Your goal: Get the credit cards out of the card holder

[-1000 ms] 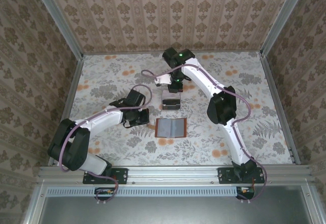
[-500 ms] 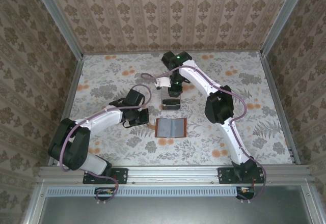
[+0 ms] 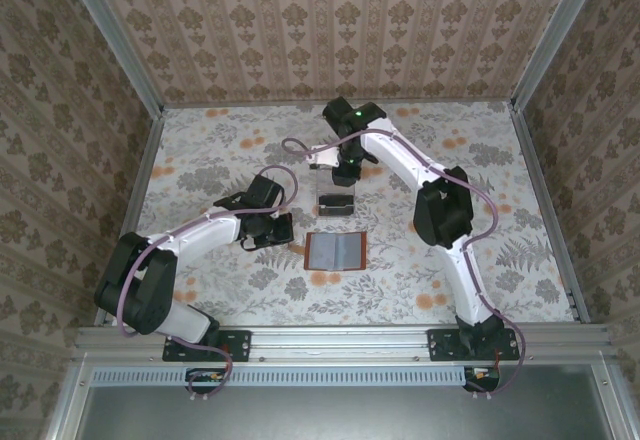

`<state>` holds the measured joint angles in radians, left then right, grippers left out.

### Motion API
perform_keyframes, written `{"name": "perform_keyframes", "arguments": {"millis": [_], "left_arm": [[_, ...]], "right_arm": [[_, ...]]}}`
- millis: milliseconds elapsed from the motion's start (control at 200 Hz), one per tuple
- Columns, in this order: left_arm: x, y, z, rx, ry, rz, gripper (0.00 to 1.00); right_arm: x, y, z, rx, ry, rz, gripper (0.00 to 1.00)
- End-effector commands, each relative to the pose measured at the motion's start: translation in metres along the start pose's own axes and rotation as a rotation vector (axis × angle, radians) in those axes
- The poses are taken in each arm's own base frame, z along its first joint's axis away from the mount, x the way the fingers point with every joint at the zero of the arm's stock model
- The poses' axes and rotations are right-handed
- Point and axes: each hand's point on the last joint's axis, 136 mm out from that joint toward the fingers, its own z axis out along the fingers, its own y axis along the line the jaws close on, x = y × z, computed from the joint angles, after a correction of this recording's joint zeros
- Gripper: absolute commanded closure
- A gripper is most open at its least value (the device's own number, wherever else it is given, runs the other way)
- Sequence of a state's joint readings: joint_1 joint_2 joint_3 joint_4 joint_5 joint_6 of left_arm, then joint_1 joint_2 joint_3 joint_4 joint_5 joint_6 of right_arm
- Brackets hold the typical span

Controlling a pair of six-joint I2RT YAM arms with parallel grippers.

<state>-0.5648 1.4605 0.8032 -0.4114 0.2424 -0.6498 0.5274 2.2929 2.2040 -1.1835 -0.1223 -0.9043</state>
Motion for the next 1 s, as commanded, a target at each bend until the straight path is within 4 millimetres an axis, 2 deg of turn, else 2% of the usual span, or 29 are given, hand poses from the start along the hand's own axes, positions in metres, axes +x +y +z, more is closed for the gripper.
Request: {"name": "perform_keyframes", "arguments": {"millis": [0, 130, 335, 605, 685, 865, 995], "left_arm": [[-0.003, -0.01, 0.0, 0.023, 0.009, 0.028, 0.96], [-0.001, -0.011, 0.002, 0.023, 0.016, 0.031, 0.96], [-0.001, -0.011, 0.005, 0.024, 0.023, 0.031, 0.96], [-0.003, -0.013, 0.008, 0.026, 0.033, 0.035, 0.96], [-0.003, -0.014, 0.008, 0.027, 0.035, 0.036, 0.96], [-0.003, -0.014, 0.007, 0.024, 0.036, 0.037, 0.97], [-0.003, -0.014, 0.007, 0.023, 0.037, 0.036, 0.97]], "right_arm": [[-0.011, 0.021, -0.009, -0.066, -0.064, 0.006, 0.75], [-0.008, 0.029, 0.005, -0.12, -0.048, 0.024, 0.75], [-0.006, 0.025, 0.024, -0.125, -0.03, 0.034, 0.73], [-0.004, 0.025, 0.039, -0.148, -0.012, 0.028, 0.74], [-0.003, 0.025, 0.041, -0.154, -0.007, 0.029, 0.77], [-0.006, 0.025, 0.037, -0.158, -0.016, 0.028, 0.94], [-0.006, 0.028, 0.033, -0.173, -0.017, 0.024, 0.99]]}}
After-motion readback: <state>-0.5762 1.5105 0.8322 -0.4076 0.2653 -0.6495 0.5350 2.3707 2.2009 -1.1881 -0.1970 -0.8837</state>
